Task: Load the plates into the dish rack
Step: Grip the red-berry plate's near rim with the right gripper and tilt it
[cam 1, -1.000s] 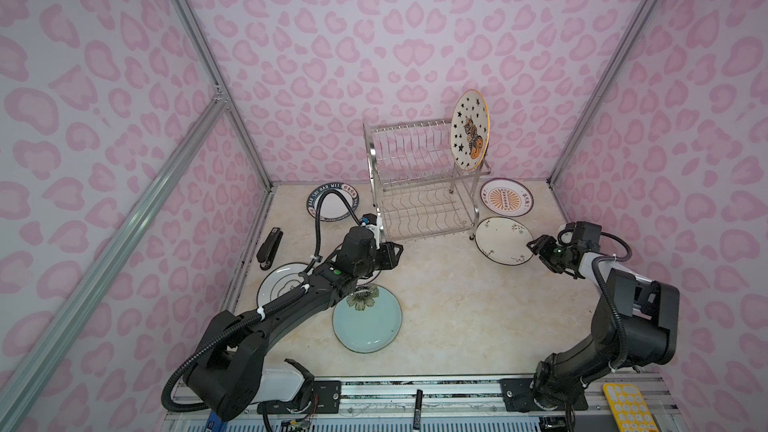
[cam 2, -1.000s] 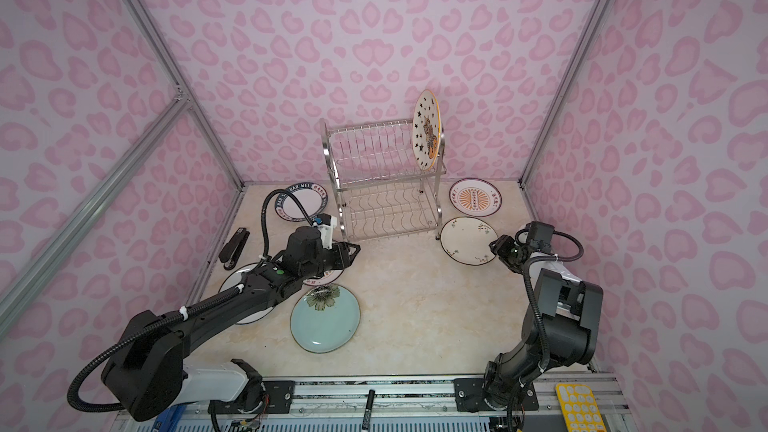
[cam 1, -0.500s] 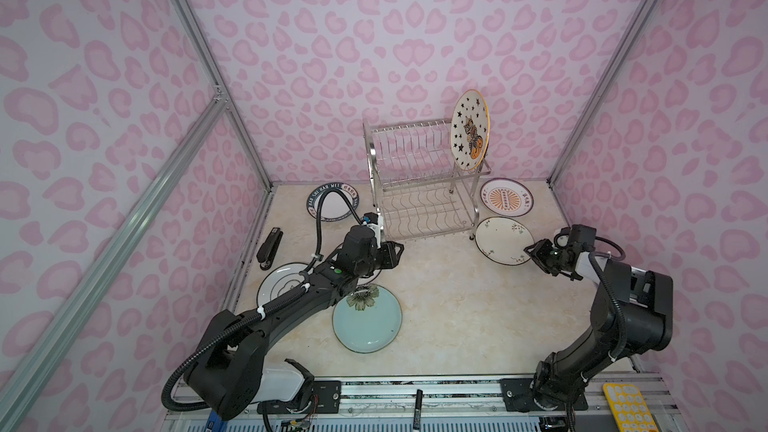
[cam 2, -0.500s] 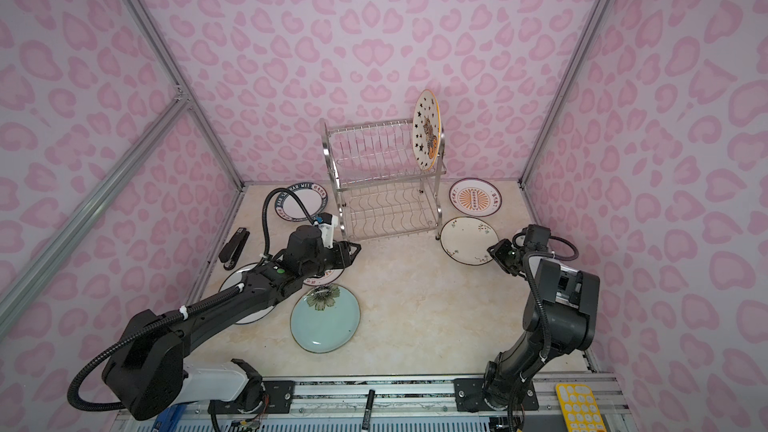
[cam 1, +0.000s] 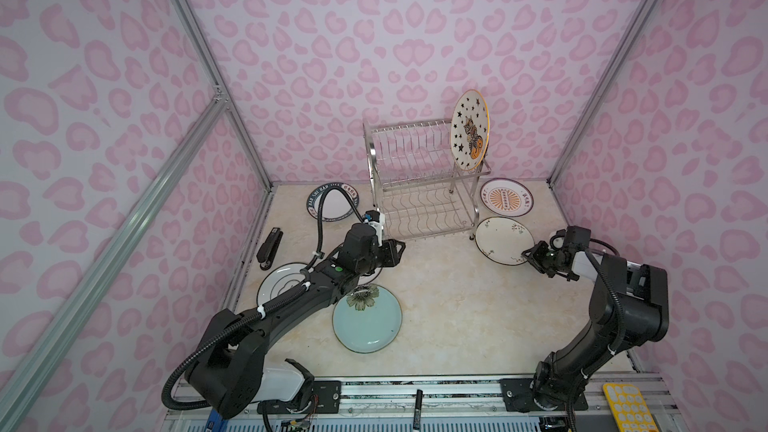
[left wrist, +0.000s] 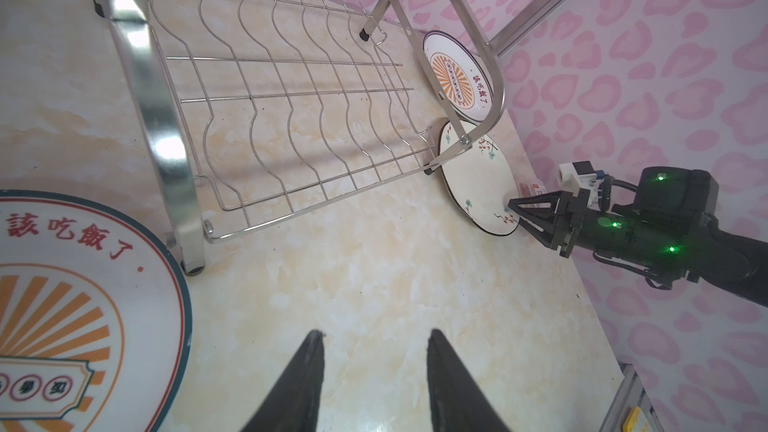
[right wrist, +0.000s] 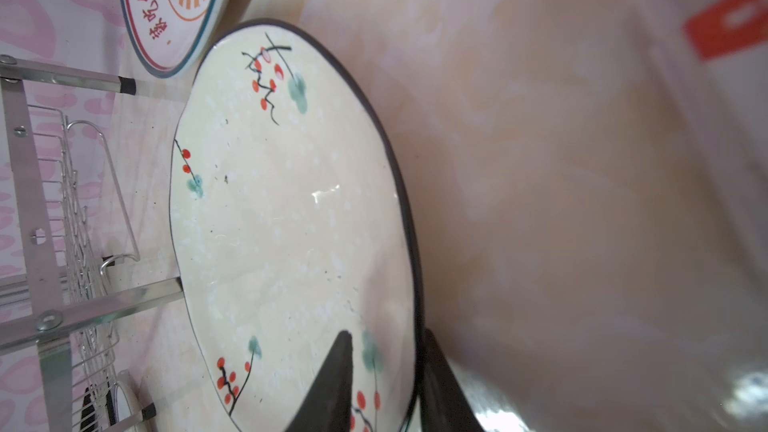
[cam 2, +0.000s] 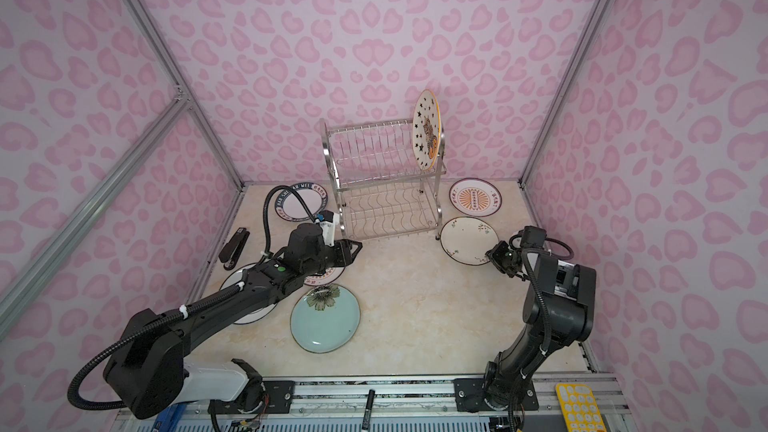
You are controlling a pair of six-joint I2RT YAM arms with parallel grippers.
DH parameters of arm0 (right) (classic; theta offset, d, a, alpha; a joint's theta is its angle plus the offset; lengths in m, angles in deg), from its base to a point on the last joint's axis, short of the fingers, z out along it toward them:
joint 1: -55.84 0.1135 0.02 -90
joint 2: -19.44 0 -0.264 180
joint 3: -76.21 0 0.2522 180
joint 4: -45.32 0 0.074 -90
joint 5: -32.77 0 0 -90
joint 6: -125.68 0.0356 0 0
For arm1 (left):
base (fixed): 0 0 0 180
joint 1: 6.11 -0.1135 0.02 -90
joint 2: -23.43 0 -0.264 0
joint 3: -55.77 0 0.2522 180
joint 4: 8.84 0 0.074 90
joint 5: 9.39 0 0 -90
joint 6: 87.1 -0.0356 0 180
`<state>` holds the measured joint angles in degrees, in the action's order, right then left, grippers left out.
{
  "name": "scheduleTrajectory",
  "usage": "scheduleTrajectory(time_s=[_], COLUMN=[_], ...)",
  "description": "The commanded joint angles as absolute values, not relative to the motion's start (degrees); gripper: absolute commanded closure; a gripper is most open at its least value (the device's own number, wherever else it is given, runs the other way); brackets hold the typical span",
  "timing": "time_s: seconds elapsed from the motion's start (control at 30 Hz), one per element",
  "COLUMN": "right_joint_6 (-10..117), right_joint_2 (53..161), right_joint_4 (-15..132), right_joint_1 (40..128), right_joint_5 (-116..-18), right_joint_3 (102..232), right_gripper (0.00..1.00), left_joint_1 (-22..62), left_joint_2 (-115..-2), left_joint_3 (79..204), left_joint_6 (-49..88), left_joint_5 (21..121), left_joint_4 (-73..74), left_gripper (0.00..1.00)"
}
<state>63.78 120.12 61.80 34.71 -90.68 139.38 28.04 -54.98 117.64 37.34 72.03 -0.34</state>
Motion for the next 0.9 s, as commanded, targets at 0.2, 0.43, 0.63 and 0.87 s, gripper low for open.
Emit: scheduleTrajectory(time_s=[0.2,0.43,0.63,0.87], right_joint_6=[63.91,64.76,63.76,61.9], right_joint_2=[119.94,118.78,115.21,109.86], right_joint_4=[61.23,61.8,64.63,69.33], right_joint_1=[34.84,35.22,35.62,35.55], right_joint_5=[-92.78,-93.88,-93.29,-92.21], right_joint_3=[139.96,138.74,135.6,132.32], right_gripper=[0.86,0.96,1.0,1.0], left_joint_1=[28.34,28.43,28.5,28.56], left_joint_2=[-56.53,-56.4,-56.58,-57.29], left_joint_3=[119.65,119.72,119.5,119.71], left_joint_6=[36.65,36.48,36.48,36.38], left_joint_5=[70.77,70.8,70.6,70.0], left_joint_4=[-0.62,-0.49,-1.32,-1.67], left_gripper=[0.57,0.57,0.57,0.57])
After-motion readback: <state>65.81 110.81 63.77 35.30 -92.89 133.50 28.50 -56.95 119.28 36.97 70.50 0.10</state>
